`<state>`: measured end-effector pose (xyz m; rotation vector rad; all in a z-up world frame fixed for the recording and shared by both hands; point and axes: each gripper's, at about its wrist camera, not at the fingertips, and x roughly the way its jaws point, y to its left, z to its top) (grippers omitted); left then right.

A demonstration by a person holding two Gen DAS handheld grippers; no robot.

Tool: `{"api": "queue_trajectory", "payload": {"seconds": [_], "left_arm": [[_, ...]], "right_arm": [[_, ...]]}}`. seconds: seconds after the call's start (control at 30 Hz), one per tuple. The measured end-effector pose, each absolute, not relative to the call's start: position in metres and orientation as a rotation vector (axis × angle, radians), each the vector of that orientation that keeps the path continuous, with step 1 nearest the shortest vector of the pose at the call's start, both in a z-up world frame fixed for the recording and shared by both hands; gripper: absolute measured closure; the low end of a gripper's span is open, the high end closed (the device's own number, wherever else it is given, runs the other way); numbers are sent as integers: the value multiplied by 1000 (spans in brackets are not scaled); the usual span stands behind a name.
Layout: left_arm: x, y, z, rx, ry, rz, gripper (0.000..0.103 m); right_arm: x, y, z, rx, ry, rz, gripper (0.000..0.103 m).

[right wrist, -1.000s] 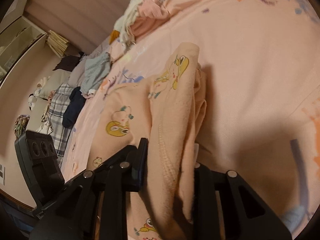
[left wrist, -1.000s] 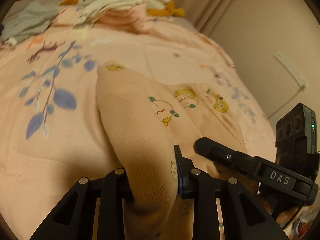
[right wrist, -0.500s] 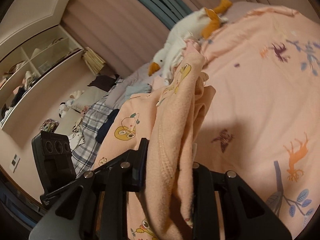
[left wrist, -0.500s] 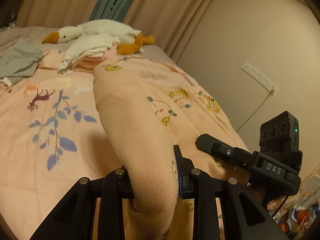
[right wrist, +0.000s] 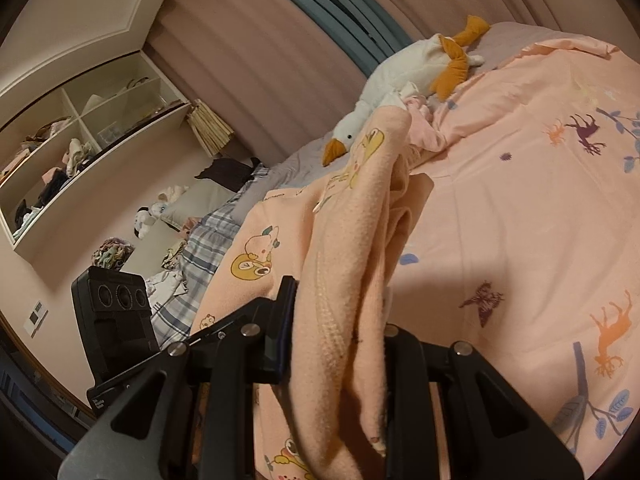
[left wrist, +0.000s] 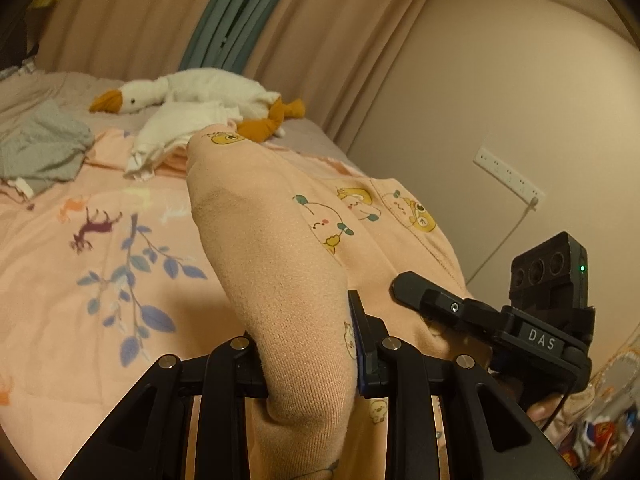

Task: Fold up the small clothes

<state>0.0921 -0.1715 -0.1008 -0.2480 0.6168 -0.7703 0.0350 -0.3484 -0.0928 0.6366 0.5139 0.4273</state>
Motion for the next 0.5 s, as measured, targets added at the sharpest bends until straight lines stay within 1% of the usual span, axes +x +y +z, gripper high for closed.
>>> {"api": "queue_trajectory", "payload": {"seconds": [0.13,0.27,0.5], "left_arm": [[92,-153,-95,-289,597,-762,77],[87,-143,-90,-265,572,-720,77],[97,-118,-91,-286,573,-654,77]], "right_arm": [[43,-333,-82,614,510,468,79],[51,-317,-74,568,513,495,78],[77,-295,-73,536,546,534,79]]}}
